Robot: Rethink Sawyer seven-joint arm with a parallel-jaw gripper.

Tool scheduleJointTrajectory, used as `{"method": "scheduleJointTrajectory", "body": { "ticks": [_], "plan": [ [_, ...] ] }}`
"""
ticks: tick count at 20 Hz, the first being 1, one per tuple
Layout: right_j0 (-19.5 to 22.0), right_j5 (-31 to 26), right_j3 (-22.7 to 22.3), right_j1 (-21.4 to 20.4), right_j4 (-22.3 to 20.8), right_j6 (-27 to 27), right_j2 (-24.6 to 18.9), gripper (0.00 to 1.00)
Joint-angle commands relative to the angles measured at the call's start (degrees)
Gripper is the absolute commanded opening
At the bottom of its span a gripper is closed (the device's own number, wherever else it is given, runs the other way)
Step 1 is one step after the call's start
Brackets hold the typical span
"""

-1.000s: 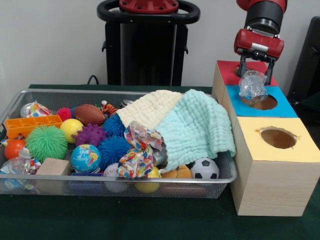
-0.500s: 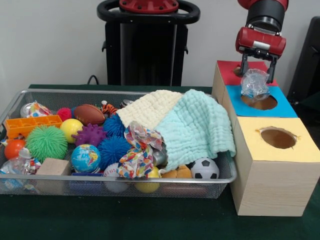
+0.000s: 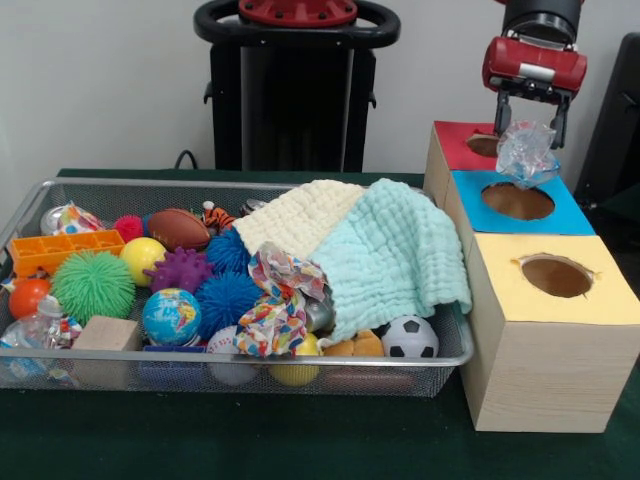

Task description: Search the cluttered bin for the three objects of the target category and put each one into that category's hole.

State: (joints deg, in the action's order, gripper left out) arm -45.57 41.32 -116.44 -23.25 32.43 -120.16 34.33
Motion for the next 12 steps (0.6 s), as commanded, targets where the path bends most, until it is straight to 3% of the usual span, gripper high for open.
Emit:
{"method": "scheduleJointTrajectory", "body": {
  "ticks": [1, 12],
  "plan": [
    [2.93, -5.17, 2.59, -1.70, -3.51, -9.47, -8.99, 1.00],
    [4.23, 0.10, 3.04, 0.77, -3.77, -12.08, -10.52, 1.00]
  ]
}}
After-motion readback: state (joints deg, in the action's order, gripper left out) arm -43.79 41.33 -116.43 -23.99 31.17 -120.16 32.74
